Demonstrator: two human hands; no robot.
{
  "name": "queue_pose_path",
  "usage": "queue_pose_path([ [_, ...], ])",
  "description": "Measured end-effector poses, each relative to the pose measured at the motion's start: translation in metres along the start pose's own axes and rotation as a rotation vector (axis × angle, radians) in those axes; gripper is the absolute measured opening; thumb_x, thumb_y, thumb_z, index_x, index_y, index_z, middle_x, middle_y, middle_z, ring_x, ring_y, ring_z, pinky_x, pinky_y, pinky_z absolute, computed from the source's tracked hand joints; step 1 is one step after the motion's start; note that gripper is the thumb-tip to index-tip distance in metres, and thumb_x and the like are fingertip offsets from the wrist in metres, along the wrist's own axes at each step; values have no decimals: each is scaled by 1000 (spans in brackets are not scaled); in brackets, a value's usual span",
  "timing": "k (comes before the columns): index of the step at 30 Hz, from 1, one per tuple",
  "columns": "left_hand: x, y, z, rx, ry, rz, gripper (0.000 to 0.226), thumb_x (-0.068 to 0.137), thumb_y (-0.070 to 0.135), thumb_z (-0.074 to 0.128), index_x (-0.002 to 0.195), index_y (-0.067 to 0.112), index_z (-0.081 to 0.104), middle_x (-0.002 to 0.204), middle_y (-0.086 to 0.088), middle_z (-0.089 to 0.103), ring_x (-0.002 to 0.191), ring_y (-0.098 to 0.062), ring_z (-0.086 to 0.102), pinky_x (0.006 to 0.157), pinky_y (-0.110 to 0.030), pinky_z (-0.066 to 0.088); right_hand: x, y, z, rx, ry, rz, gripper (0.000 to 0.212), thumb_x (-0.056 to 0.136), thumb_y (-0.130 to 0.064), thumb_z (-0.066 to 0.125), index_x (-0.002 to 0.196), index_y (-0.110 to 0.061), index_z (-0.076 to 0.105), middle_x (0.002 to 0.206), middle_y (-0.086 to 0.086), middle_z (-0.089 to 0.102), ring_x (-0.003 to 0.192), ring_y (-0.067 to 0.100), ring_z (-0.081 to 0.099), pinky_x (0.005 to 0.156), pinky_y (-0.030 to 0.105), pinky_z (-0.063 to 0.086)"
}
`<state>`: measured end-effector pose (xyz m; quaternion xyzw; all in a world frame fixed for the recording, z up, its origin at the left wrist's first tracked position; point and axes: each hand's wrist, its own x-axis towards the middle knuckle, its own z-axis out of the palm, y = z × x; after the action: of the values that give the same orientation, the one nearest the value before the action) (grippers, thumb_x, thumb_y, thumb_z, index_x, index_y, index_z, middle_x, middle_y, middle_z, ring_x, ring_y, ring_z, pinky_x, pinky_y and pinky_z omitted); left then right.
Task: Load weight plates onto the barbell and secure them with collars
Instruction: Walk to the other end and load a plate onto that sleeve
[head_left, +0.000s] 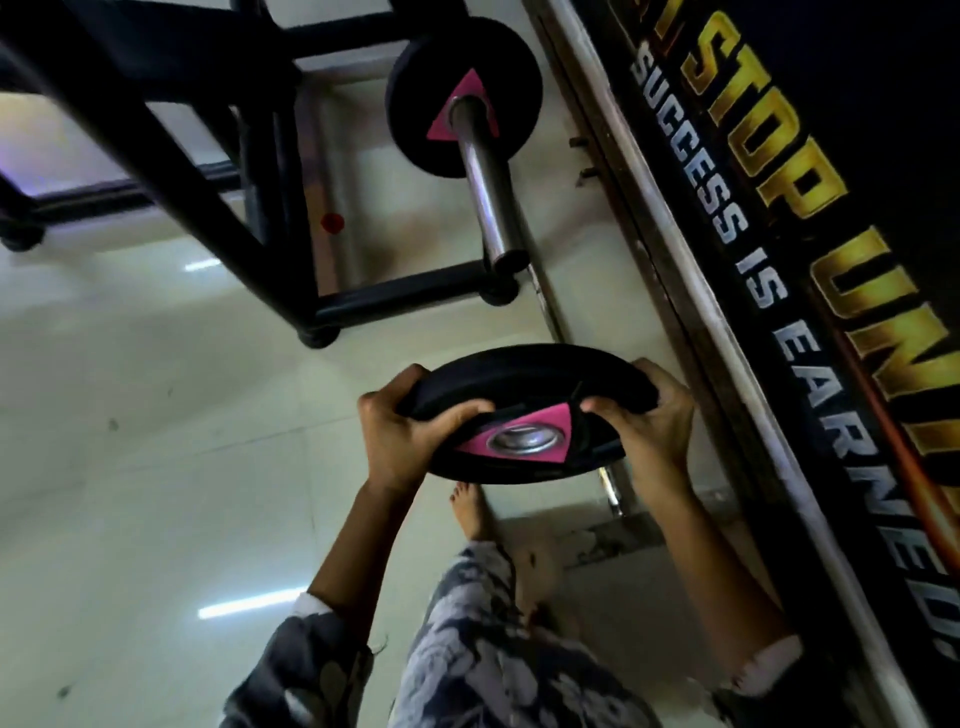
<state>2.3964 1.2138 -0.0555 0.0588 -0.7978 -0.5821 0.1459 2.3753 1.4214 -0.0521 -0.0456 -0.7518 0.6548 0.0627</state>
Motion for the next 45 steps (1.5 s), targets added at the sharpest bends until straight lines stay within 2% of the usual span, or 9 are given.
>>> queue_pose_path([
  [3, -51, 57, -52, -1, 114, 3, 46, 56, 67, 73, 60, 24, 54, 54, 17, 58, 51, 5, 48, 50, -13, 37, -46, -62, 5, 51, -107, -57, 34, 43, -46, 77, 62, -27, 55, 55, -24, 62, 55, -8, 54, 50, 8, 40],
  [8, -116, 129, -154, 136, 370, 49, 61, 54, 78, 65, 51, 22, 41, 47, 11, 39, 51, -4, 30, 46, -24, 26, -115, -156, 46, 161, -266, -177, 39, 41, -58, 80, 61, -30, 62, 58, -20, 64, 60, -3, 56, 56, 19, 48],
  [13, -153, 180, -246, 183, 577, 124, 57, 55, 44, 69, 54, -5, 40, 53, 8, 29, 54, -7, 27, 48, -30, 22, -167, -229, 105, 197, -351, -272, 51, 39, -75, 71, 55, -29, 56, 50, -19, 57, 53, 1, 50, 51, 27, 44],
  [18, -167, 203, -331, 183, 692, 184, 55, 57, 39, 68, 54, -10, 42, 60, -3, 29, 56, -11, 27, 49, -33, 21, -202, -280, 174, 220, -401, -410, 54, 45, -74, 66, 50, -23, 49, 43, -14, 48, 46, 2, 43, 45, 22, 36],
  [24, -125, 200, -435, 196, 693, 267, 58, 59, 41, 67, 56, -11, 44, 58, -3, 31, 55, -11, 29, 48, -34, 22, -210, -327, 275, 205, -330, -473, 76, 44, -79, 64, 53, -6, 45, 46, -11, 43, 49, 5, 38, 47, 30, 37],
  [30, -47, 187, -499, 177, 560, 351, 65, 62, 47, 69, 61, -15, 48, 62, -6, 36, 62, -14, 32, 49, -47, 31, -193, -350, 342, 245, -176, -481, 49, 47, -73, 65, 50, -29, 44, 44, -19, 49, 48, 2, 44, 49, 21, 37],
  [32, -29, 184, -508, 171, 508, 366, 68, 63, 51, 69, 63, -15, 51, 63, -5, 38, 63, -13, 34, 50, -48, 34, -188, -351, 352, 206, -98, -492, 53, 49, -72, 66, 51, -22, 48, 45, -15, 49, 50, 2, 44, 52, 30, 40],
  [41, 49, 163, -512, 129, 412, 410, 49, 66, 53, 67, 55, 9, 49, 49, 13, 35, 50, 1, 30, 47, -24, 26, -143, -350, 388, 115, 67, -556, 52, 52, -76, 59, 54, -26, 45, 45, -17, 50, 48, -2, 44, 48, 22, 37],
  [45, 103, 151, -513, 118, 417, 407, 51, 67, 57, 65, 58, 8, 51, 51, 11, 40, 53, -4, 33, 48, -34, 30, -101, -352, 412, 40, 124, -638, 54, 60, -76, 51, 63, -23, 45, 51, -18, 44, 50, -6, 46, 47, 19, 36],
])
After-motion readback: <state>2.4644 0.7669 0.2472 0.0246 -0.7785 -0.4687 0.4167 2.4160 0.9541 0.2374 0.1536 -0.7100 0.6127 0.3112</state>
